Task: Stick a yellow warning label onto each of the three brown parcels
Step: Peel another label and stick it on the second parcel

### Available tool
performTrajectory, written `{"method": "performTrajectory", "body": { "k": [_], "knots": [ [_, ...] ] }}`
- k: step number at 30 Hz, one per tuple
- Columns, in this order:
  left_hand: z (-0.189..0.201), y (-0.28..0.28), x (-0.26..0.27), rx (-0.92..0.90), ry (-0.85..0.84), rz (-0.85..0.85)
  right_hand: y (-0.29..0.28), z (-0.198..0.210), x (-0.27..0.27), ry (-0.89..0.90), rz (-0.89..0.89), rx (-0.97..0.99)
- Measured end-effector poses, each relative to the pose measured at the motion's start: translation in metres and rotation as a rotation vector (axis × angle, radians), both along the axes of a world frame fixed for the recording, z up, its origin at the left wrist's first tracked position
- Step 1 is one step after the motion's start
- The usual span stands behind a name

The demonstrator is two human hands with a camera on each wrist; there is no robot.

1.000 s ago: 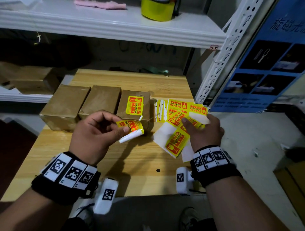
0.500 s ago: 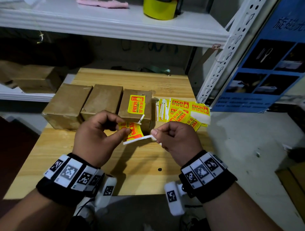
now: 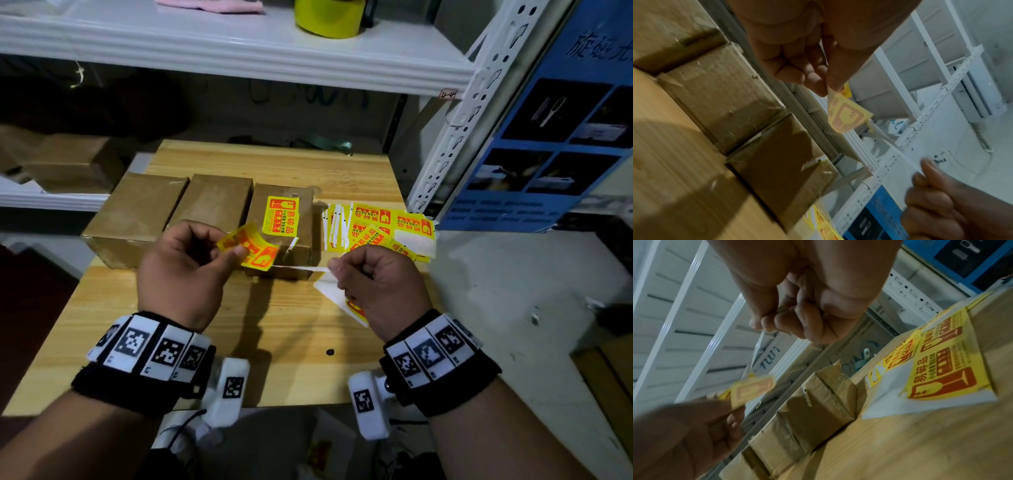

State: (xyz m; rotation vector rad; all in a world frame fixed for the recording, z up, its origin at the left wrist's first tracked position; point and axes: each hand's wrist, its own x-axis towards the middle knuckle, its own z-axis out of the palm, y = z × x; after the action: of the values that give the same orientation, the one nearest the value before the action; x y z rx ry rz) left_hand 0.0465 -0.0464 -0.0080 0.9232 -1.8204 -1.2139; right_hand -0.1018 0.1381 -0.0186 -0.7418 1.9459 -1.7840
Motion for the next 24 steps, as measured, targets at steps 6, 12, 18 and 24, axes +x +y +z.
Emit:
{"method": "performTrajectory", "body": {
  "k": [6, 12, 18, 24],
  "knots": [
    [0.013, -0.010, 0.007, -0.018, -0.066, 0.144, 0.010, -0.002, -0.024, 0.003, -0.101, 0.081],
    [0.010, -0.002, 0.002, 0.018, -0.055, 0.082, 0.013, -0.010, -0.018, 0.107, 0.003, 0.188],
    [0.006, -0.002, 0.002, 0.021, -0.073, 0.071, 0.010, -0.019, -0.019, 0.003, -0.017, 0.193],
    [0.002, -0.004, 0.002, -0.003, -0.088, 0.066, 0.009, -0.020, -0.024, 0.057, -0.102, 0.312]
  ]
}}
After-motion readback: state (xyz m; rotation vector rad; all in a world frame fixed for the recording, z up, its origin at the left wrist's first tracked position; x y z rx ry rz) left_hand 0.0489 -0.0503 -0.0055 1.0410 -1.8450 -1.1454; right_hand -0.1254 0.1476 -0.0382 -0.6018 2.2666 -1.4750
